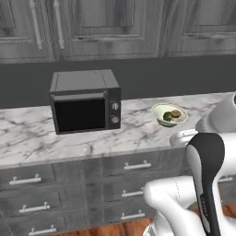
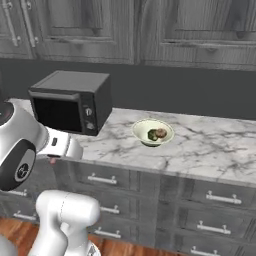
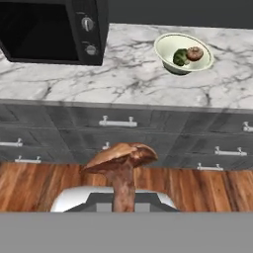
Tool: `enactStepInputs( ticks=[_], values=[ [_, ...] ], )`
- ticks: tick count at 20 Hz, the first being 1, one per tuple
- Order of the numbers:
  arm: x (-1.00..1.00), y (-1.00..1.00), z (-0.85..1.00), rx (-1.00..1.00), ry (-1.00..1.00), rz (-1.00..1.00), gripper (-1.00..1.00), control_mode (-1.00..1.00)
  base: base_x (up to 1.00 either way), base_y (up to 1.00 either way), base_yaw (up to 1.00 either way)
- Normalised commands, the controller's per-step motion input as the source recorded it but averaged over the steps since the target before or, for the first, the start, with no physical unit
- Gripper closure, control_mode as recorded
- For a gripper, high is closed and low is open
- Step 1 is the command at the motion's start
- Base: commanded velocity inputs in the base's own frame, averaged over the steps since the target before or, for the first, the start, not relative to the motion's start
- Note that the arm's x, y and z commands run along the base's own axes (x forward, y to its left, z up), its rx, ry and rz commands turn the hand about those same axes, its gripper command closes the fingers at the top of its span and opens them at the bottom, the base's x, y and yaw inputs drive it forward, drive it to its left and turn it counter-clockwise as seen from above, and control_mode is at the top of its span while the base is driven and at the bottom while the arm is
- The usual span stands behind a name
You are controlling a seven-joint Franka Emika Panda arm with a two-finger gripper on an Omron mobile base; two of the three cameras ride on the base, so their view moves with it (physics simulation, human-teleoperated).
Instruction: Take the mushroom, broccoli, and mushroom from the freezer and place them in the bowl on the counter.
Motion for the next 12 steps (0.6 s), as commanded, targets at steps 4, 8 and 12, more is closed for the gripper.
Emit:
enactStepInputs(
  ticks=[4, 8, 12],
  values=[
    [0.0, 0.0, 0.0, 0.0, 0.0, 0.0, 1.0, 1.0, 0.64, -0.73, -0.15],
    [0.0, 0.0, 0.0, 0.0, 0.0, 0.0, 1.0, 1.0, 0.43, -0.78, -0.09],
    [0.0, 0.0, 0.0, 0.0, 0.0, 0.0, 1.0, 1.0, 0.38, -0.48, -0.11]
  ],
)
